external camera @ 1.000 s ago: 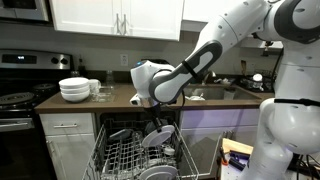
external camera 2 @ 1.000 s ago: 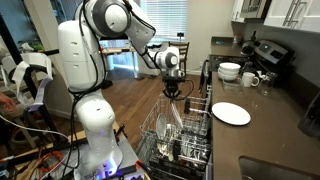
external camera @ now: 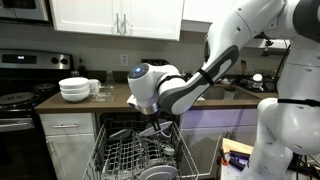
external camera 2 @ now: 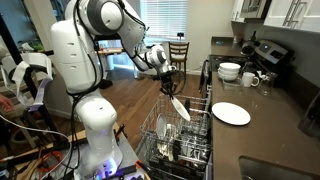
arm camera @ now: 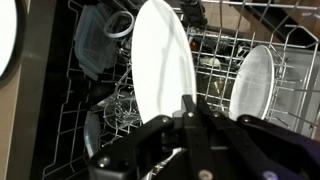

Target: Take a plate from the dishwasher and stack it on the counter

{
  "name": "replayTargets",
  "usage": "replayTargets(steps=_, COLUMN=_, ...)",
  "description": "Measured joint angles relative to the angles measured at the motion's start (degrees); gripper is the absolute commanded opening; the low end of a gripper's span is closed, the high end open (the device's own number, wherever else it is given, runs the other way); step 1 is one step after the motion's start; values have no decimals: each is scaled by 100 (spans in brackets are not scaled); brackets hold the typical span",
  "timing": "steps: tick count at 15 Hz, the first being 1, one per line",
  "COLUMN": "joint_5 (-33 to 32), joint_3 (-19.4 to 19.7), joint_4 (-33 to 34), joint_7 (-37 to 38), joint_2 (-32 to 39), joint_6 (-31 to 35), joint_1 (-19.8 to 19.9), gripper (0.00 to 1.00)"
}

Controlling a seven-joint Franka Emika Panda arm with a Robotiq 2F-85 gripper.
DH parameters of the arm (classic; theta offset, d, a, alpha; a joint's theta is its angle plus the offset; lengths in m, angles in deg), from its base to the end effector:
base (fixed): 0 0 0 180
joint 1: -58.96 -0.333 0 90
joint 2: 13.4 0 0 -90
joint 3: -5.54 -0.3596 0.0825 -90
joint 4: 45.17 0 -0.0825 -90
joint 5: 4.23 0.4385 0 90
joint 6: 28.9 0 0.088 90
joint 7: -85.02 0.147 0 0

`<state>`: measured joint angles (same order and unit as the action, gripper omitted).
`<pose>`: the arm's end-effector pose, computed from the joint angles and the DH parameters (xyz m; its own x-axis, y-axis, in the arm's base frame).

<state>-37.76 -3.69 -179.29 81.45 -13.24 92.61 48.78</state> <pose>0.5027 0.1307 0.2919 0.7252 0.6162 -0.3072 0.6873 -0.6211 0.3767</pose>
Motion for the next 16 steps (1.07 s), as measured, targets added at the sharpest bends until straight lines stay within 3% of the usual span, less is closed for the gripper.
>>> replayTargets(steps=7, joint_5=-73, joint_3=-148, joint_4=-204, joint_7=174, joint_2=-293, joint_6=-49, joint_1=-85, gripper=3)
replayTargets(steps=16, joint_5=-925, joint_3=-409, joint_4=-204, joint_7=1264, joint_2=-292, joint_6=-614, joint_1=-199, gripper=3)
